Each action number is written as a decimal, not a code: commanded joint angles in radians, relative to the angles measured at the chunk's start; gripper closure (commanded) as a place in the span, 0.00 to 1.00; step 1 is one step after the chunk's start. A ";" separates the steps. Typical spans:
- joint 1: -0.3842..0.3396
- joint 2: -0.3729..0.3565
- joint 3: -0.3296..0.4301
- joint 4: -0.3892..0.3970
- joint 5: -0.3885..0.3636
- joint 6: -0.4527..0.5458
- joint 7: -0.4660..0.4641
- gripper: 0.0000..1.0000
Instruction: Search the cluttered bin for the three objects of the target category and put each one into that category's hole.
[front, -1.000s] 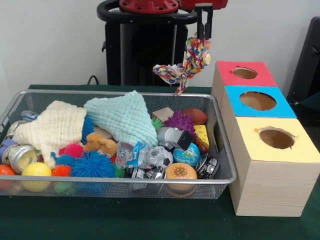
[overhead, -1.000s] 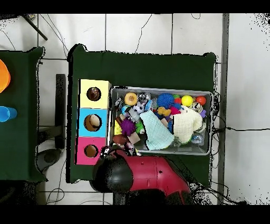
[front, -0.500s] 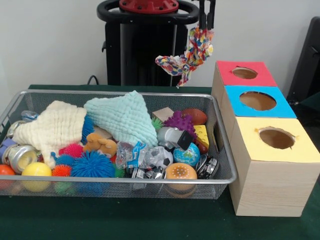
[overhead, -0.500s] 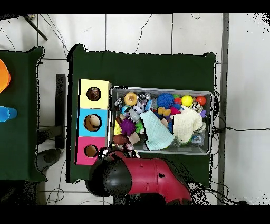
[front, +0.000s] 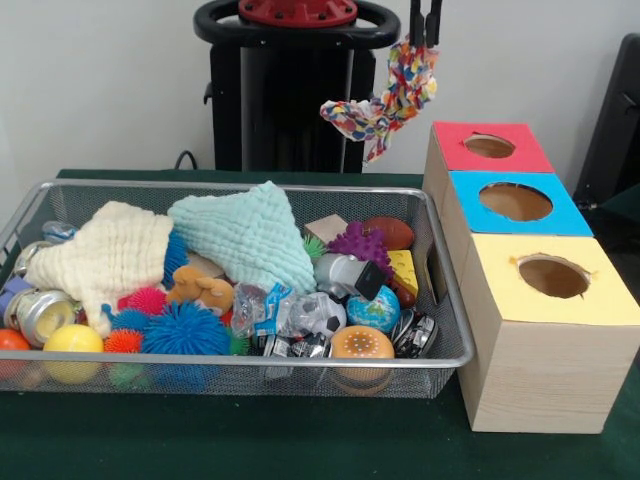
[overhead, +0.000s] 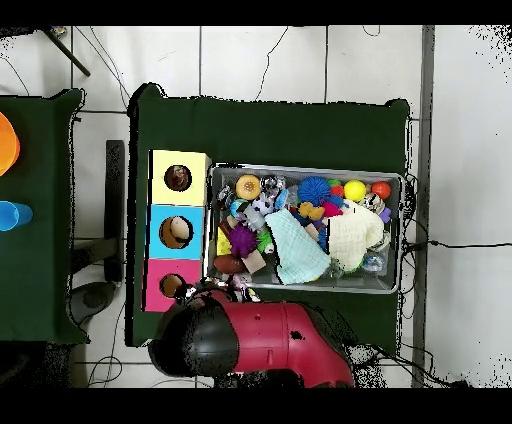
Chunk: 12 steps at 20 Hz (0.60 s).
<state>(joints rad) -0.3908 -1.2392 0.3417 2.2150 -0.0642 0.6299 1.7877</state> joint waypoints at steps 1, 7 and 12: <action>0.023 -0.015 -0.005 -0.011 0.049 0.121 0.100 1.00; 0.072 -0.025 -0.018 -0.052 0.047 0.149 0.148 1.00; 0.109 -0.024 -0.030 -0.083 0.043 0.171 0.177 1.00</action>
<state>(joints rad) -0.3092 -1.2624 0.3384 2.1974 -0.0499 0.6784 1.7877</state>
